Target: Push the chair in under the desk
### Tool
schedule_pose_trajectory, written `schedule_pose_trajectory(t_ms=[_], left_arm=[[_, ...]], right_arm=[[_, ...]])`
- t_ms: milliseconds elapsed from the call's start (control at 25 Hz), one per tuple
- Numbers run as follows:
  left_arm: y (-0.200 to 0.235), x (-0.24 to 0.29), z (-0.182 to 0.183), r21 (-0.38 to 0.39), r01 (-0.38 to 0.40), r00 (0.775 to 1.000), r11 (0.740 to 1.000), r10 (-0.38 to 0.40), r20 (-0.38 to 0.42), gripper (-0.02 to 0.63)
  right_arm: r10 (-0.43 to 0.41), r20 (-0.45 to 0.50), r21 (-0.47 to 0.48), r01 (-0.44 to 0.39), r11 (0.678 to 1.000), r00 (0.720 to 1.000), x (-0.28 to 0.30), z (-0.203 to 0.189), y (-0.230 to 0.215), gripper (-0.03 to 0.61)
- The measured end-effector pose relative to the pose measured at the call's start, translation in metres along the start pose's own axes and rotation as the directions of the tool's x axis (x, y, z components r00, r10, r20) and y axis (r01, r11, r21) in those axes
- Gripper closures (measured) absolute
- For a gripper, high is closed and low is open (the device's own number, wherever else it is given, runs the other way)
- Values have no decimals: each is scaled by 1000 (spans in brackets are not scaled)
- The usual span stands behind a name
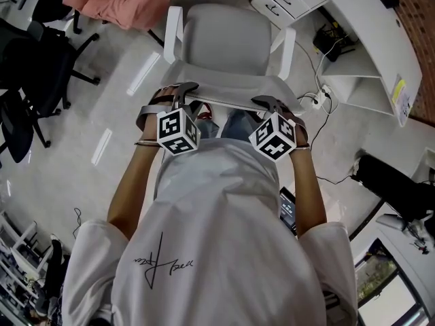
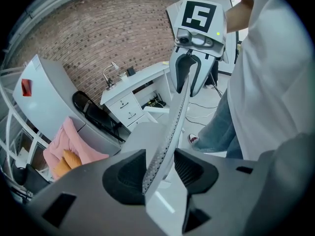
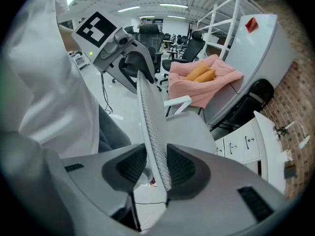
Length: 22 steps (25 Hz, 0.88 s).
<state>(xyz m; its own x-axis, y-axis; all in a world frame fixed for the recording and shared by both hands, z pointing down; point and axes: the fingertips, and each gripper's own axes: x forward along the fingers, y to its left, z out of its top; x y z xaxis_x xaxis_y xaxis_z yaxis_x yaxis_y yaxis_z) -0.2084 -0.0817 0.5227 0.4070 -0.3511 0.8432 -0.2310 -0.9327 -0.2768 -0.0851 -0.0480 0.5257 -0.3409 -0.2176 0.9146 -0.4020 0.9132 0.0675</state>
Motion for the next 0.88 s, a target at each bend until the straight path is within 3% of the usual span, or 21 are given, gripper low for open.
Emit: schedule_pose_trajectory(t_ms=[880], left_arm=[[-1,-2,-6,42,-4,1000,999,4,1,433]], right_arm=[[21,-17,22,-21,1000,1000,-1,3,14,439]])
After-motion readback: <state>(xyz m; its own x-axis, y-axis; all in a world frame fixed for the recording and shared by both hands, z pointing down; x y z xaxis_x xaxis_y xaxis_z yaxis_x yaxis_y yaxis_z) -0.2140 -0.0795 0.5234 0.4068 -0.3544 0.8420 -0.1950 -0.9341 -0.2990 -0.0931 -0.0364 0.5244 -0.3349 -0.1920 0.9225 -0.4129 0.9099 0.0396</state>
